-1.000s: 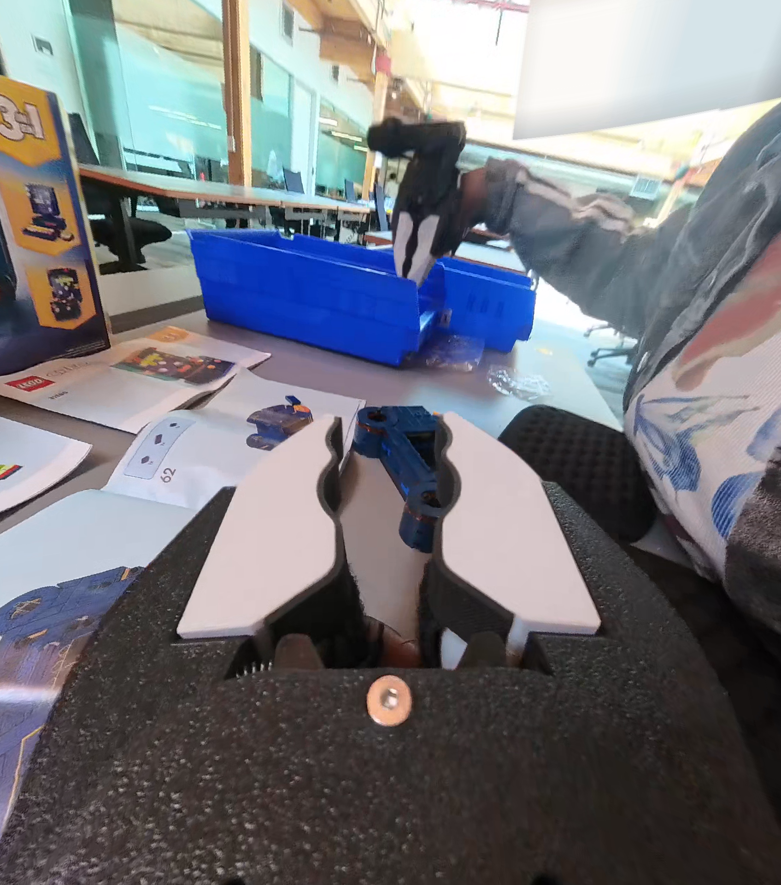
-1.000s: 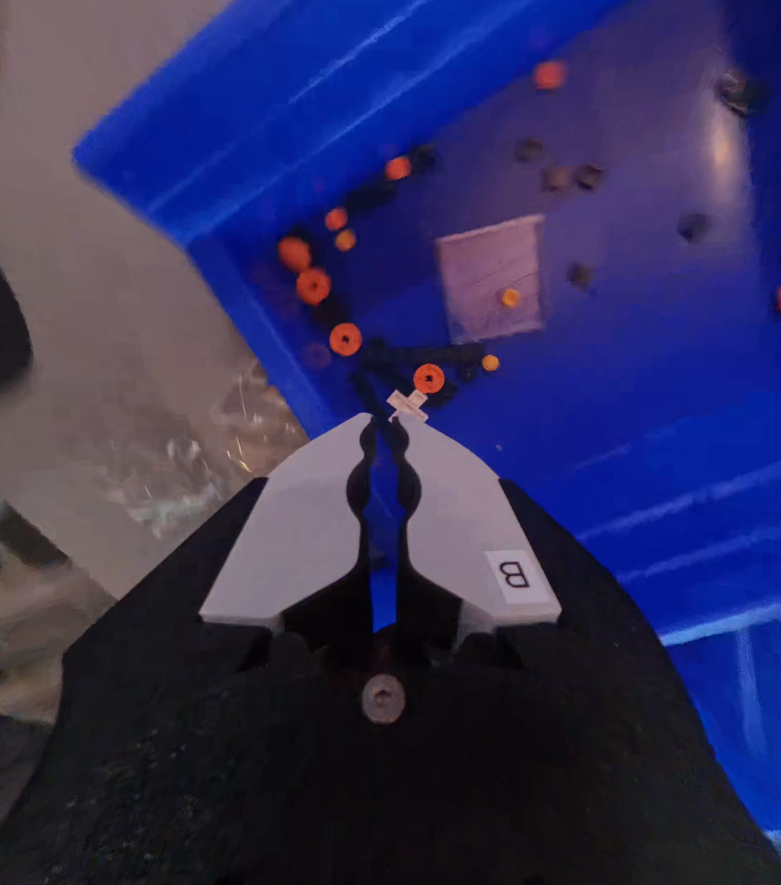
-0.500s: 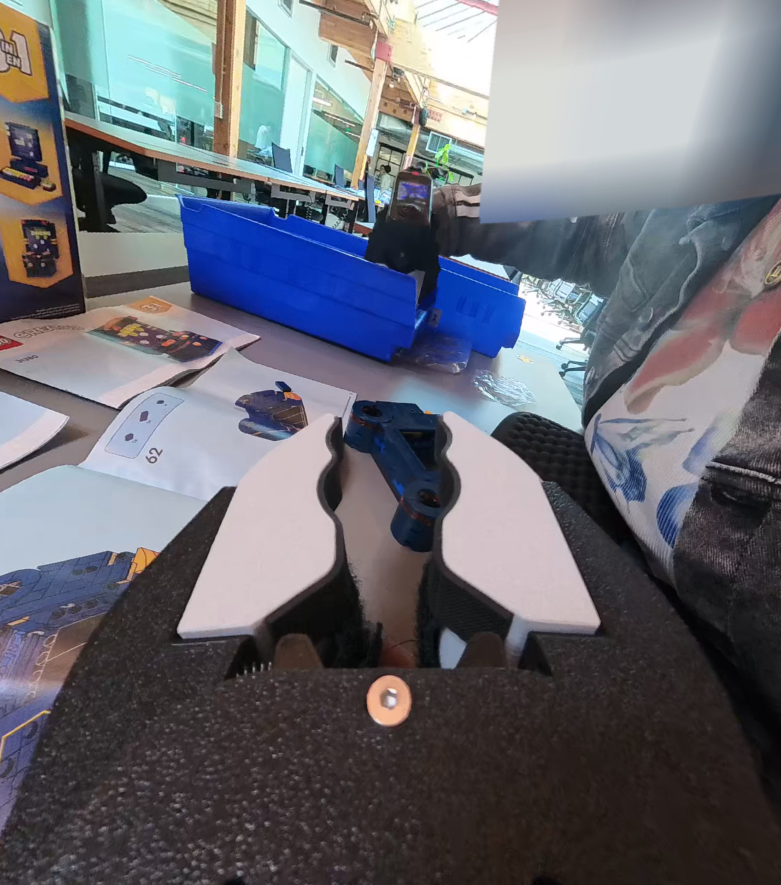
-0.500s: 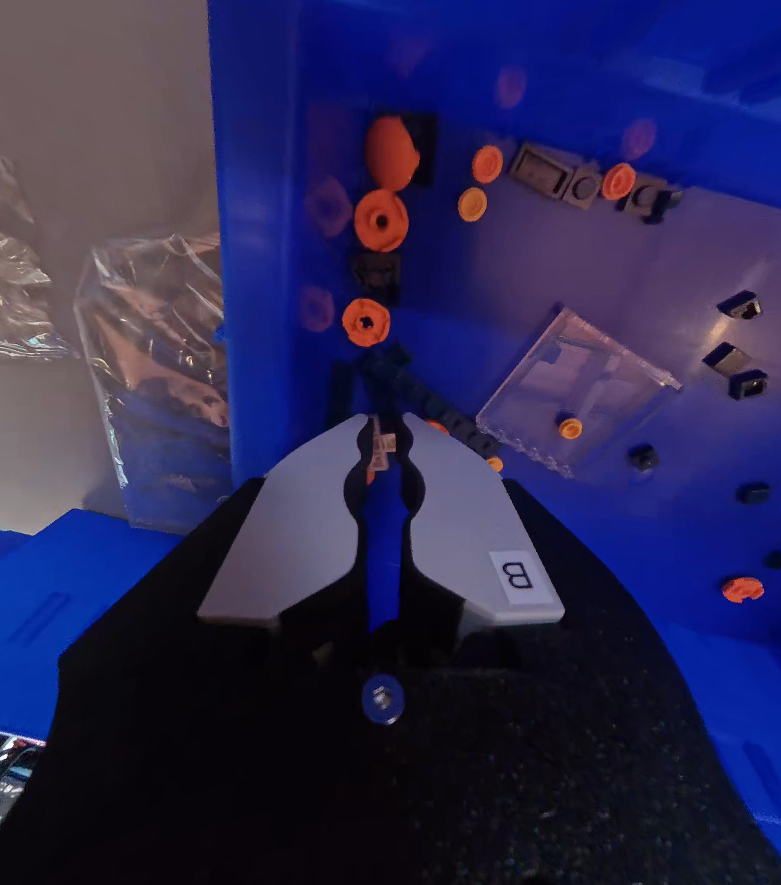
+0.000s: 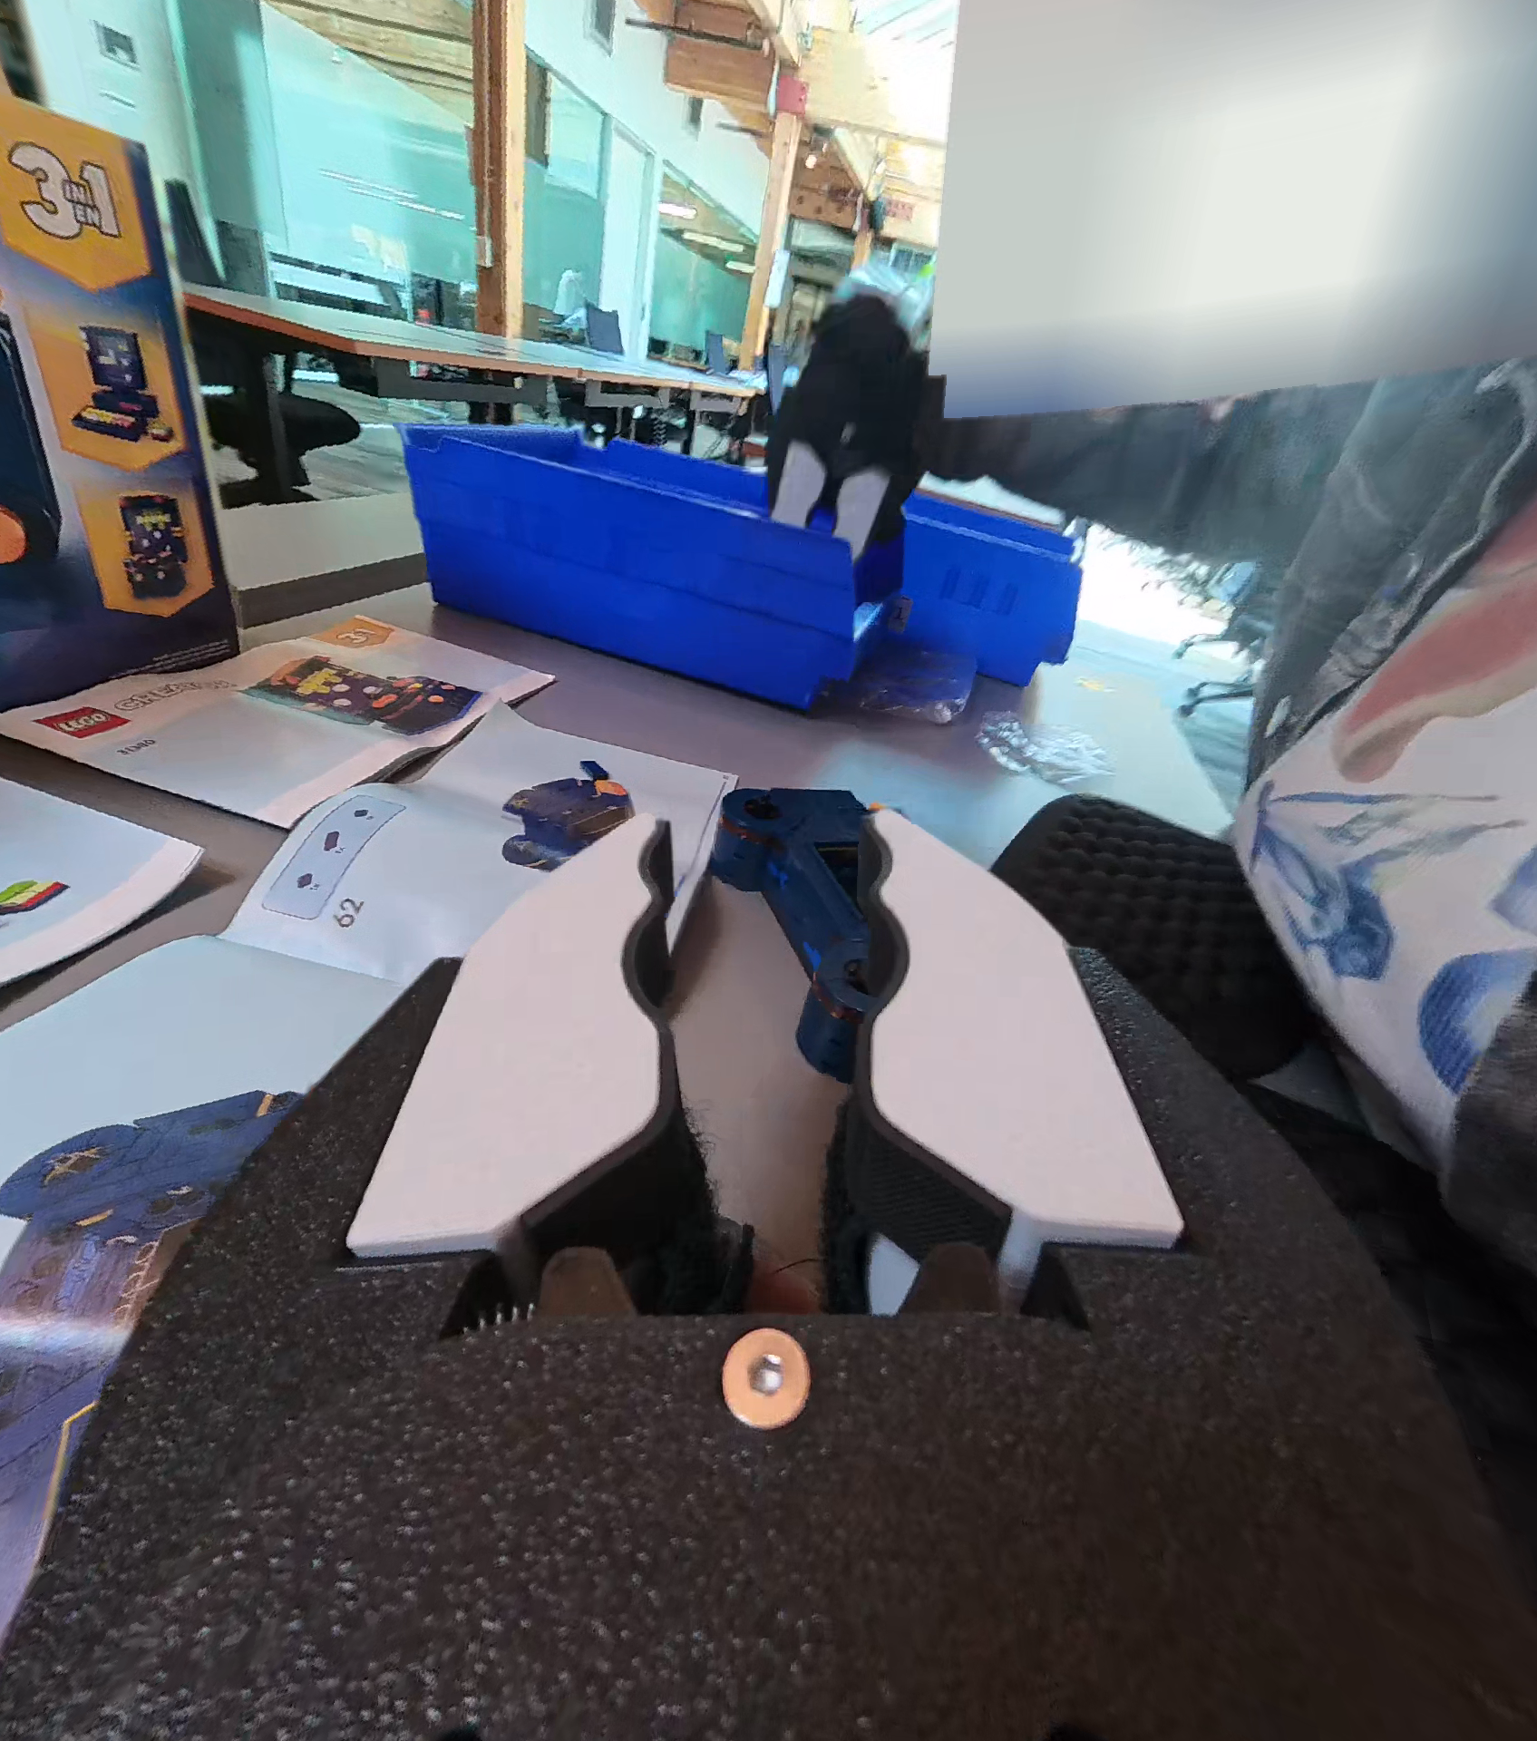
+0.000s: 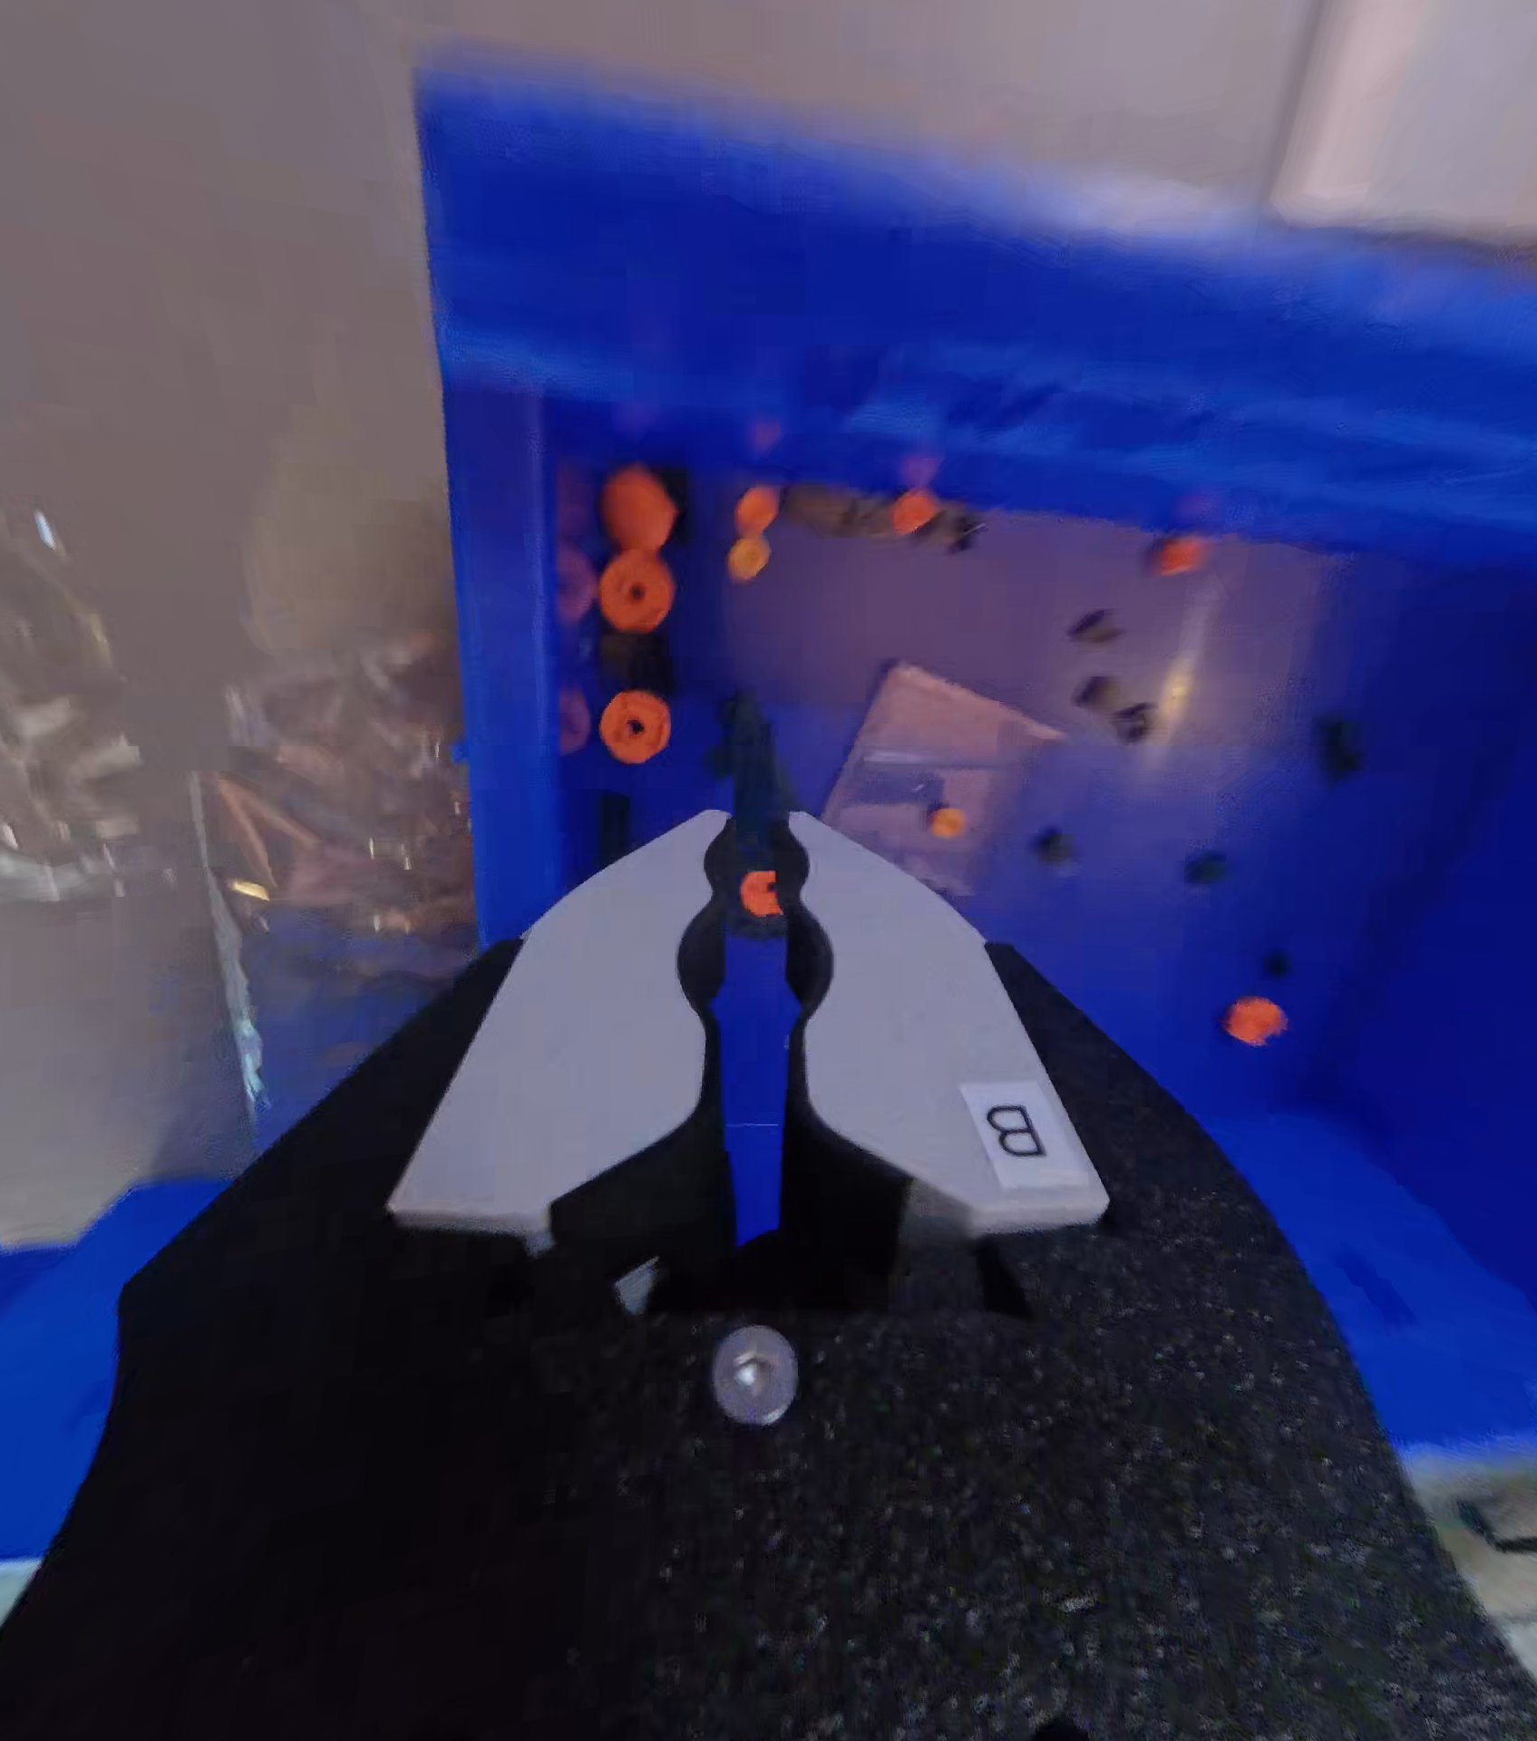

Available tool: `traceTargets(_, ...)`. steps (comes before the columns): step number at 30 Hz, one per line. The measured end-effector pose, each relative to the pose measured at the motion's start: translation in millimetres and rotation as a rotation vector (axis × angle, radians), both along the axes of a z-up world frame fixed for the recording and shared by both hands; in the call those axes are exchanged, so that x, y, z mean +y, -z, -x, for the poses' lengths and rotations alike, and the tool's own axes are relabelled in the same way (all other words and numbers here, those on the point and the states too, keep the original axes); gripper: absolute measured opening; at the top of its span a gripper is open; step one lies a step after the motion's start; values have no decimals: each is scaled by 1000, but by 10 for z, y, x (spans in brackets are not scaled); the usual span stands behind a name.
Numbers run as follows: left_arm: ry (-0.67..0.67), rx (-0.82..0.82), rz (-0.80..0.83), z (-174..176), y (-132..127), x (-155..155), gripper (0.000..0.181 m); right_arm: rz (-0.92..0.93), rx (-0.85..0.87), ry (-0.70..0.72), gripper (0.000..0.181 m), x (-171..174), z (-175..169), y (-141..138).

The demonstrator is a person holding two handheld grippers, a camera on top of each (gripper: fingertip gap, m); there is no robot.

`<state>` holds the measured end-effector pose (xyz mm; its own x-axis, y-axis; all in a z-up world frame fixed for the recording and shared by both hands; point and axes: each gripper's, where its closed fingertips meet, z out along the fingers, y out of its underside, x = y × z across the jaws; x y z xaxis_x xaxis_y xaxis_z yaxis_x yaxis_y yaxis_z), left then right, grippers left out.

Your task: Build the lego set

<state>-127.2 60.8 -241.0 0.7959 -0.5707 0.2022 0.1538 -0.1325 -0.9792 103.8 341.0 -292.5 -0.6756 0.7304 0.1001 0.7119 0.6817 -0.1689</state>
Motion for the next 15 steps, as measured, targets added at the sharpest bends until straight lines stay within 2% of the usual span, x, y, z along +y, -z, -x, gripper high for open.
traceTargets(2,-15,73,7,-37,18,-26,38,3,198,67,7,-165,201,-417)
traceTargets(4,-7,124,-13,-87,8,-86,38,63,392,70,7,-563,398,-816)
traceTargets(5,-2,139,-28,-110,-4,-117,38,95,468,48,7,-811,483,-954)
traceTargets(7,12,176,-38,-176,-20,-176,38,113,560,-24,6,-1291,634,-1056)
traceTargets(9,4,220,-35,-256,-58,-208,37,84,591,-72,6,-1676,810,-975)
traceTargets(12,-11,296,-7,-479,-89,-224,32,121,536,-138,7,-2252,1047,-636)
traceTargets(15,-18,452,56,-755,84,-240,27,131,399,-221,7,-2619,1160,-226)
